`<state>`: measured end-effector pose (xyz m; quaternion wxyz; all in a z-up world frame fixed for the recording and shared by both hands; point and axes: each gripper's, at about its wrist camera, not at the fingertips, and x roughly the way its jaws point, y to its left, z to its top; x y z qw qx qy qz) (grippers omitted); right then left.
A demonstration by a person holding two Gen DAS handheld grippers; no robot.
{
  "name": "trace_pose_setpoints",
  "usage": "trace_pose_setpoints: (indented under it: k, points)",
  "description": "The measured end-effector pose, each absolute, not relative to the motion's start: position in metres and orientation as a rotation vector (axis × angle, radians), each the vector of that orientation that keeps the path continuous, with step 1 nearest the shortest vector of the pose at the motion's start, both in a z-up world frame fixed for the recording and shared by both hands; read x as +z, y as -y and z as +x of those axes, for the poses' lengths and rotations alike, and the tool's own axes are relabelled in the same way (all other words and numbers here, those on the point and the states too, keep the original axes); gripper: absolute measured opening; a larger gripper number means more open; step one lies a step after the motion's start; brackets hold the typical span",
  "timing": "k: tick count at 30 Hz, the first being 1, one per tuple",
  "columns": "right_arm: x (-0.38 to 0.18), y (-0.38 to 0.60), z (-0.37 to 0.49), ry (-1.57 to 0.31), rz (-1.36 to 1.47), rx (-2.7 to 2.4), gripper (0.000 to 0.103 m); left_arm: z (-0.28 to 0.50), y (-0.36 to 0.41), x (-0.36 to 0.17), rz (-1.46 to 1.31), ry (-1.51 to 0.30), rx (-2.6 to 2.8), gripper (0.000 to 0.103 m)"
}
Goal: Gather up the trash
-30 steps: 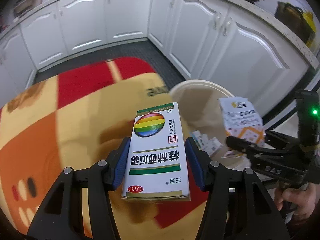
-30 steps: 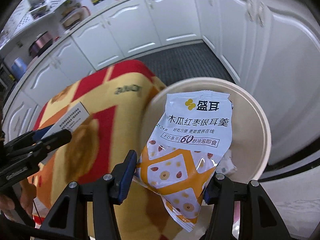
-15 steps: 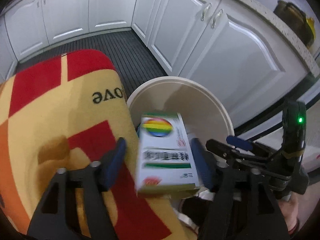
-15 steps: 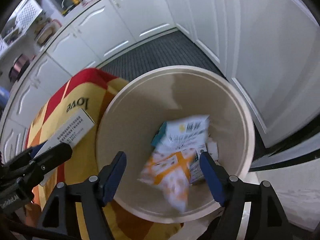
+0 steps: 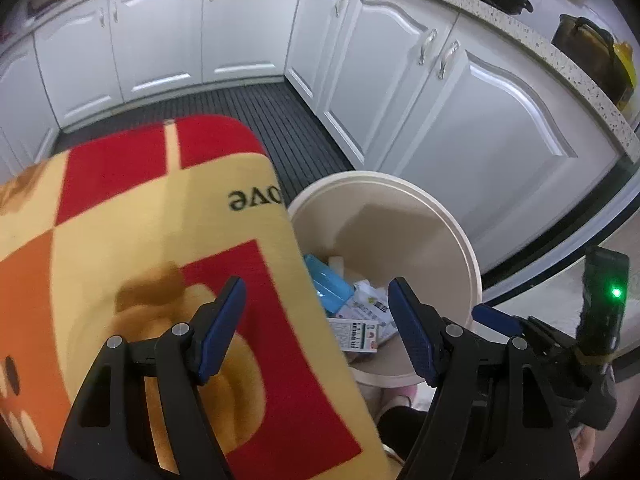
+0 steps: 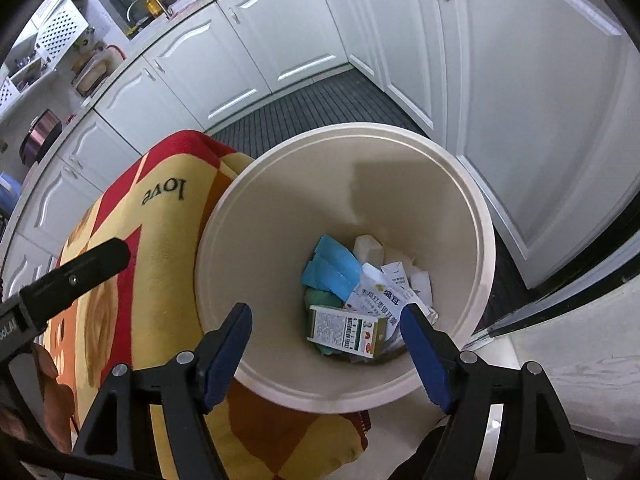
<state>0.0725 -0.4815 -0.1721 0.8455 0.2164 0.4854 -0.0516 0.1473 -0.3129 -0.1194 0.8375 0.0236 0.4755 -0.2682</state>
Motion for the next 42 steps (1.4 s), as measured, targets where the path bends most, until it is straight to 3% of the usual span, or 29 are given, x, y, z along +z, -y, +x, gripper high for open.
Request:
trace_pose_setpoints:
  k: [26, 42]
  points:
    - [-0.060, 0.407, -0.011, -0.655, 0.296, -0.186, 0.087, 0.041, 0.235, -0.033, 0.081, -0.608, -0.424, 0.073]
    - [-0.020, 0.381, -0.049, -0.508, 0.214, -0.216, 0.092, 0.015, 0.203, -0.011, 0.016, -0.514, -0.406, 0.073]
